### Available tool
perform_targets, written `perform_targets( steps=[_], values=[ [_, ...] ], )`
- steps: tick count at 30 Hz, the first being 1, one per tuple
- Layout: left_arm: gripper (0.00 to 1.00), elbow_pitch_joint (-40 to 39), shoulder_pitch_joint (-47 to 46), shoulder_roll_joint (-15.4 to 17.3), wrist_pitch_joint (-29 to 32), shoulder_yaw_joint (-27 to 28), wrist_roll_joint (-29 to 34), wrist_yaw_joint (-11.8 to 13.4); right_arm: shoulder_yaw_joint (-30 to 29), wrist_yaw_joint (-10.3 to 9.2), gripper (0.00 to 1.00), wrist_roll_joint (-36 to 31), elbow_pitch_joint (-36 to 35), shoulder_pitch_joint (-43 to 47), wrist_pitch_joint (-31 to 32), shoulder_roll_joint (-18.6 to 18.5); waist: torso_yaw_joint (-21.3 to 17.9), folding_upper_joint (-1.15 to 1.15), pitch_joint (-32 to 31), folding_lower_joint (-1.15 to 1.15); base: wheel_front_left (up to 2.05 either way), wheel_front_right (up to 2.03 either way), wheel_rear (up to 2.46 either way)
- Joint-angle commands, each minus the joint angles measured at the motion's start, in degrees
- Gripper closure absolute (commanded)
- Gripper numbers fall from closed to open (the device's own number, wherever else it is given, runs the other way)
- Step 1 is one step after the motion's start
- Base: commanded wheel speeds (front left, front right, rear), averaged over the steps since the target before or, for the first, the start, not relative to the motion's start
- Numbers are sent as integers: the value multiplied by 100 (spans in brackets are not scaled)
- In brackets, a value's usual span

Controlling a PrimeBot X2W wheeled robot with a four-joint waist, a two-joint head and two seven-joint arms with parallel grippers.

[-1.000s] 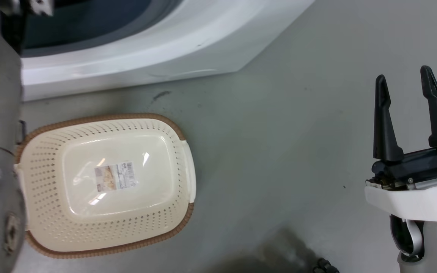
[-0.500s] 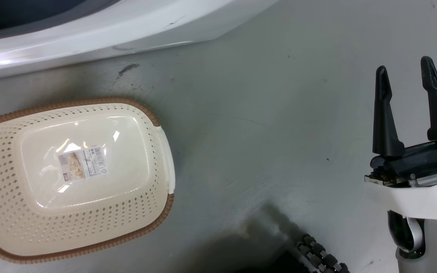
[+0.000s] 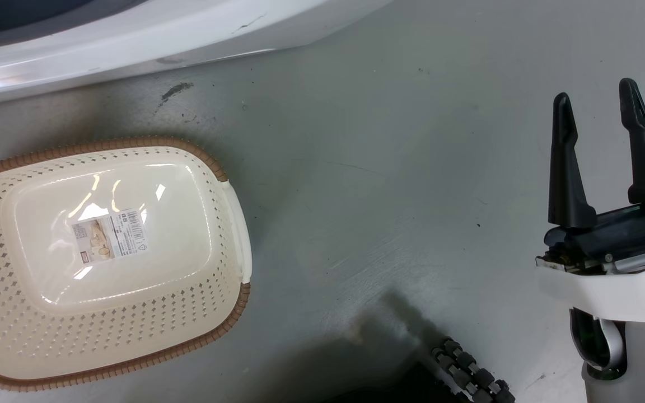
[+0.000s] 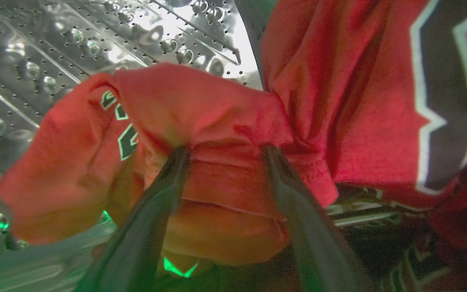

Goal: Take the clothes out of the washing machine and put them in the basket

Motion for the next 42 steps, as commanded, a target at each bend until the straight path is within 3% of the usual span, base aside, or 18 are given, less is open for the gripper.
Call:
perform_targets(
  steps=[1,2,14,34,42],
  values=[
    [84,20,118,24,52,-59,5,2,17,-6,0,9,16,-76,-10,13,6,0,3,-1,0,0,0],
    [100,2,126,31,23,-73,-1,-1,18,-6,0,11,15,-88,-10,13,5,0,8,-1,0,0,0],
    [100,-166,378,-76,-507,-75,-251,-15,-117,-6,0,-93,76,-123,-10,12,132,0,-226,-1,0,0,0],
    [100,-578,2493,-969,-3254,-283,-1166,-51,-335,-6,0,-719,317,381,-10,9,1019,0,-1862,-1,0,0,0],
    [100,-1024,3536,-1044,-3782,-419,-1634,-53,-346,-6,0,-858,412,715,-10,10,1262,0,-2553,-1,0,0,0]
  ],
)
